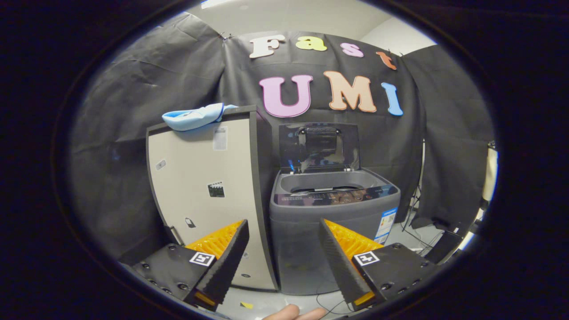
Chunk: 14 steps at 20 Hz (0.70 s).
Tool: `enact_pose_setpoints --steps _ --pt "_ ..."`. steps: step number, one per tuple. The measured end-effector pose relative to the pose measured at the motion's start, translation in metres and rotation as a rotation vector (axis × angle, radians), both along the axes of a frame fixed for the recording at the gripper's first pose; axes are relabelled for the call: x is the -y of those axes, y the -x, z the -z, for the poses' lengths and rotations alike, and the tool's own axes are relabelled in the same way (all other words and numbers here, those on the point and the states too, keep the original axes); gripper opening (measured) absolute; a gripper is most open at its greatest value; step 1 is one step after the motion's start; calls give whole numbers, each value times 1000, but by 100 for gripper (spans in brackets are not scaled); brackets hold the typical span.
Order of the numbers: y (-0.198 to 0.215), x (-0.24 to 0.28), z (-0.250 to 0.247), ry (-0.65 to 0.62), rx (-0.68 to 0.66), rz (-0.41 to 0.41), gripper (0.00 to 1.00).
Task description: Put the clothes into the washing machine and then close the washing machine lid.
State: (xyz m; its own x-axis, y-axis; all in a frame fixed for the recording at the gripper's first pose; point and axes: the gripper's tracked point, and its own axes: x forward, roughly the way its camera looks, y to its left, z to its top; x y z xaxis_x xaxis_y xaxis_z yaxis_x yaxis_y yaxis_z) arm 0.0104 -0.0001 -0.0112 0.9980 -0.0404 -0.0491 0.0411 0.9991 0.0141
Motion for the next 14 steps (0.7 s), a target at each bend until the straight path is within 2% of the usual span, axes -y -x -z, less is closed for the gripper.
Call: enact_pose_setpoints --steps 4,8,11,14 --pt "-15 -17 -32 -42 -16 24 98" --pt "-36 -51 -89 -38 47 2 98" --pt "-46 -69 -118 -3 47 8 98" --pt "-59 -97 -141 -29 37 -14 99"
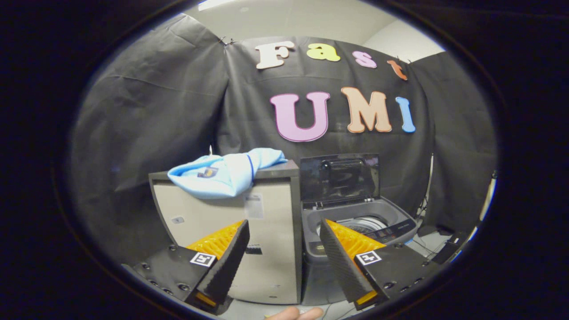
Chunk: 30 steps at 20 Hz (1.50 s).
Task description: Put the clothes into the washing machine and then close the washing machine lid.
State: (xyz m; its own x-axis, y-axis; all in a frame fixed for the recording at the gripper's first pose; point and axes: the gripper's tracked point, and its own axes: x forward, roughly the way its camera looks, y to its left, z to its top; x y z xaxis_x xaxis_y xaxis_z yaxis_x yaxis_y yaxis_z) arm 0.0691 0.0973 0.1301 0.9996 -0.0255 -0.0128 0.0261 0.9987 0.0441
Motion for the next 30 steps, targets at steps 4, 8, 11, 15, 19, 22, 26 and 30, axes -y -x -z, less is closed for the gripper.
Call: enact_pose_setpoints --steps 4,8,11,15,19,22,26,30 --pt "-21 -31 -45 14 1 -32 99" --pt "-39 -49 -99 12 45 -34 99" --pt "-51 -62 -127 -15 72 -44 99" --pt "-73 -80 -152 13 85 -64 98" --pt "-114 -107 -163 5 61 -90 98" --pt "-147 -120 -157 21 -12 -89 98" --pt "-181 -104 -137 66 -145 11 98" --pt "-229 -99 -112 16 -267 72 98"
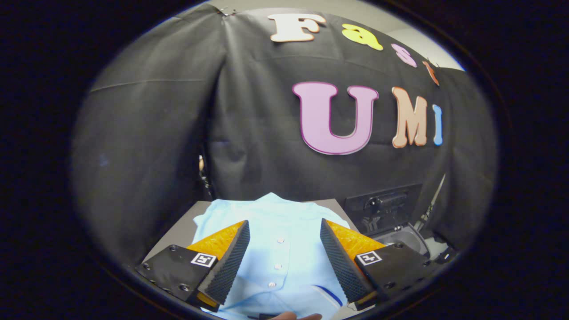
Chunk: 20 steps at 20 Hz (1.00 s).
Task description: Put the clothes into the washing machine and then close the washing machine lid.
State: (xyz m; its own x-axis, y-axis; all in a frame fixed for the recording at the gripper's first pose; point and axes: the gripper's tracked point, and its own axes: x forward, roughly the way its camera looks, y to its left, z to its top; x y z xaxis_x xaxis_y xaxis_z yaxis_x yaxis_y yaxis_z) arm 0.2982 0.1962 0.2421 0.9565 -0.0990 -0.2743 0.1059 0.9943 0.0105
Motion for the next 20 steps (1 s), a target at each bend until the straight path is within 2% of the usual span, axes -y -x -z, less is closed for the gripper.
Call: enact_pose_setpoints --steps 2,4,5,9,12,15,18,20 --pt "-15 -1 22 16 -113 13 98" --pt "-15 2 46 56 -235 62 98" --pt "-17 2 54 64 -259 60 98" --pt "-25 5 56 38 -245 99 97" --pt "-23 4 55 53 -242 59 97" --pt "-20 5 54 -20 -189 120 97" --pt "-22 3 56 51 -223 93 92" --pt "-22 -6 59 63 -229 57 67"
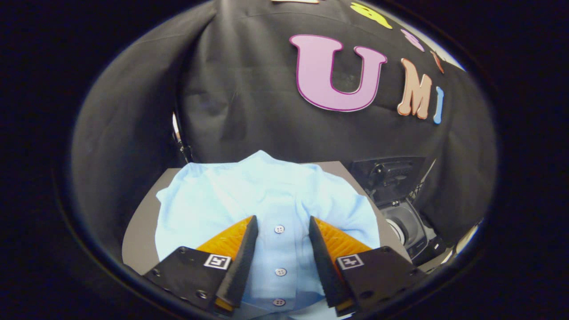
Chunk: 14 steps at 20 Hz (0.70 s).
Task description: Put the clothes into the washing machine and then close the washing machine lid.
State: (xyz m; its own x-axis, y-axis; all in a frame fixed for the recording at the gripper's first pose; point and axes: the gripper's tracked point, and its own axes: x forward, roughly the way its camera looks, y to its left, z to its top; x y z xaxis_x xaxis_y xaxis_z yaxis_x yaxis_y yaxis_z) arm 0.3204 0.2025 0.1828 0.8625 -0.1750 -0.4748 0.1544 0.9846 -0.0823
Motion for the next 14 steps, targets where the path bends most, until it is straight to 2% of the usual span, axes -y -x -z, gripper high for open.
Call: enact_pose_setpoints --steps 3,4,6,7,11,14 --pt "3 -2 -4 83 -18 -42 29" --pt "5 -4 -2 132 -19 -68 30" --pt "16 0 -5 202 -54 -86 1" --pt "22 1 -6 204 -55 -90 1" --pt "37 7 -29 64 50 -70 1" --pt "44 30 -56 56 104 -51 1"
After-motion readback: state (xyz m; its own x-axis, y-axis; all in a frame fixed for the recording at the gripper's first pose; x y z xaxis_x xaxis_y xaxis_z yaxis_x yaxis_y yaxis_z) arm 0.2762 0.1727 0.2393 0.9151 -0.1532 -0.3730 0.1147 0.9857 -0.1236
